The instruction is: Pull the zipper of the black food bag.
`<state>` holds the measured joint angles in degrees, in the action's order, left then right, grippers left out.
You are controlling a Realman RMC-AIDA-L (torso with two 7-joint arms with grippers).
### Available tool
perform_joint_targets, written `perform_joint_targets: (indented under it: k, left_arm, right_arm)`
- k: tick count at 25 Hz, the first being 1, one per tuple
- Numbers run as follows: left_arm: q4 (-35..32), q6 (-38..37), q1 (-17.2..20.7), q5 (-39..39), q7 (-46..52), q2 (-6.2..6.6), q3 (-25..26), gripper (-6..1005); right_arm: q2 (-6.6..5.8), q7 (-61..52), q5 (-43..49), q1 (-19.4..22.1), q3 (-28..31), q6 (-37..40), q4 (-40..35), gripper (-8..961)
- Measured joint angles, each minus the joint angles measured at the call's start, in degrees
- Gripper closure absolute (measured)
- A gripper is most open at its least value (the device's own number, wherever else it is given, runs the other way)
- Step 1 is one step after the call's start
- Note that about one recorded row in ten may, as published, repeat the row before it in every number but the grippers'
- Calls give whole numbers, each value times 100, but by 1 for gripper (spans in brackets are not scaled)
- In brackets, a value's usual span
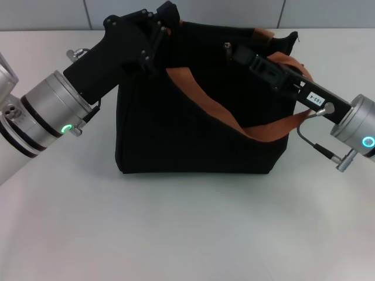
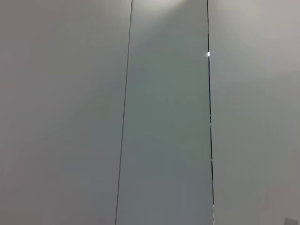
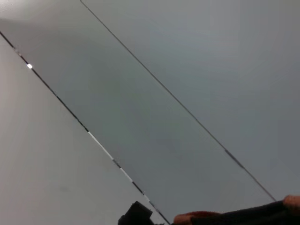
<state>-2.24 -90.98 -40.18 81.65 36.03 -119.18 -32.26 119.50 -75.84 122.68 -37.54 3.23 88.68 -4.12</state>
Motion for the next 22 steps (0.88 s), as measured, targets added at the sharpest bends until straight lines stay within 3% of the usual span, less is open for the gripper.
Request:
perform_joint_targets:
  k: [1, 11, 22]
  left_arm:
    - [0, -4, 0, 0, 0, 0, 0, 968]
    - [7, -19, -1, -1, 0, 0, 0, 967]
    - [4, -9, -7, -2, 0, 0, 0, 967]
  right_arm:
    - [1, 46, -15, 8, 24, -22, 0, 765]
    - [3, 159, 9, -147, -48, -423, 102, 764]
    - [3, 163, 21, -157, -245, -128, 199, 764]
